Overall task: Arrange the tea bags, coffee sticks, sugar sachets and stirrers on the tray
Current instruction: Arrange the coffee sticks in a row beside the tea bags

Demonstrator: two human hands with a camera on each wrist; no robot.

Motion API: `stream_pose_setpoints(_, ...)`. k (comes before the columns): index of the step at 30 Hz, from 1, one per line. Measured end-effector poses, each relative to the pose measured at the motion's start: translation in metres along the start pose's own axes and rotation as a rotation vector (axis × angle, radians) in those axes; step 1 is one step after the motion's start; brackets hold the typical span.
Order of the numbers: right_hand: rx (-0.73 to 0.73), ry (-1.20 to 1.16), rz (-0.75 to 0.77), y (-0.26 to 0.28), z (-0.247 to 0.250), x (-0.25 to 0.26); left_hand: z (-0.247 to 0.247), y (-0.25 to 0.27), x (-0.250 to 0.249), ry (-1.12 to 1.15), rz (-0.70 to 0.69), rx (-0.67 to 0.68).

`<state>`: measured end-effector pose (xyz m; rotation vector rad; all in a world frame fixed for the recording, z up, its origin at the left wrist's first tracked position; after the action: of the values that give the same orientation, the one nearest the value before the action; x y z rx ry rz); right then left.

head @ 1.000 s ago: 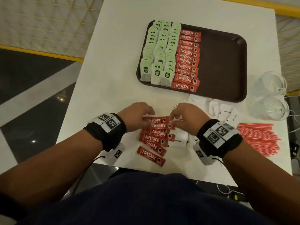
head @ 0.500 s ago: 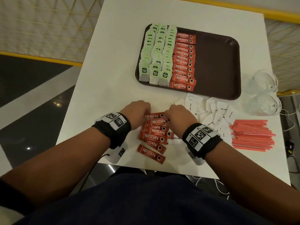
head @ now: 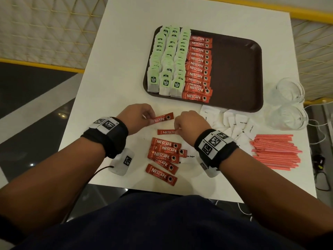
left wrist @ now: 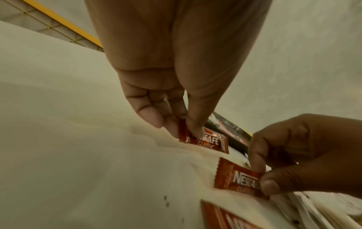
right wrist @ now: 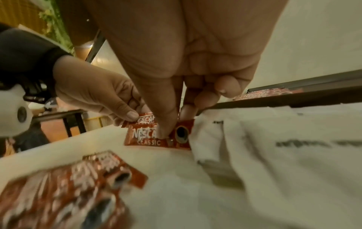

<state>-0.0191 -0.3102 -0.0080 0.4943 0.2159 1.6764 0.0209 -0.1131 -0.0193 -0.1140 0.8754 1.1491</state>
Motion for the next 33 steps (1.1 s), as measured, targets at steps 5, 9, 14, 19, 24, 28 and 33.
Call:
stream_pose_setpoints(5, -0.031, -0.335, -0.072, -0.005, 0.036, -0.018, 0.029, -0.012, -0.013, 0.038, -0.023, -0.114)
stream_pose_setpoints(9, -0.085, -0.467, -0.191, -0.026, 0.069, -0.052, 0.052, -0.029, -0.028, 0.096, -0.036, -0.237)
stream_pose_setpoints(14, -0.084, -0.327, -0.287, -0.068, 0.094, -0.093, 0.061, -0.058, -0.038, 0.162, -0.03, -0.328)
stream_pose_setpoints(19, -0.001, -0.244, -0.321, -0.101, 0.096, -0.105, 0.063, -0.086, -0.047, 0.128, -0.021, -0.33)
stream_pose_setpoints(24, 0.011, -0.279, -0.318, -0.116, 0.09, -0.111, 0.065, -0.112, -0.06, 0.088, -0.031, -0.28)
stream_pose_setpoints(28, -0.086, -0.431, -0.3, -0.119, 0.096, -0.122, 0.063, -0.132, -0.073, 0.044, -0.055, -0.212)
stream_pose_setpoints(33, -0.164, -0.779, -0.177, -0.107, 0.111, -0.126, 0.051, -0.154, -0.091, 0.037, -0.074, -0.148)
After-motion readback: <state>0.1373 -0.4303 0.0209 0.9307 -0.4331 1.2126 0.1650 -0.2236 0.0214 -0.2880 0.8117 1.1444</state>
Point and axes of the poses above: each hand's wrist, its own y-axis away from the middle knuckle, its own z-axis out of the back of the hand, x = y × z, the point moved 2 cm from there along -y, towards the middle knuckle, and after that the axes turned 8 degrees about -z, right-handed, at the moved point
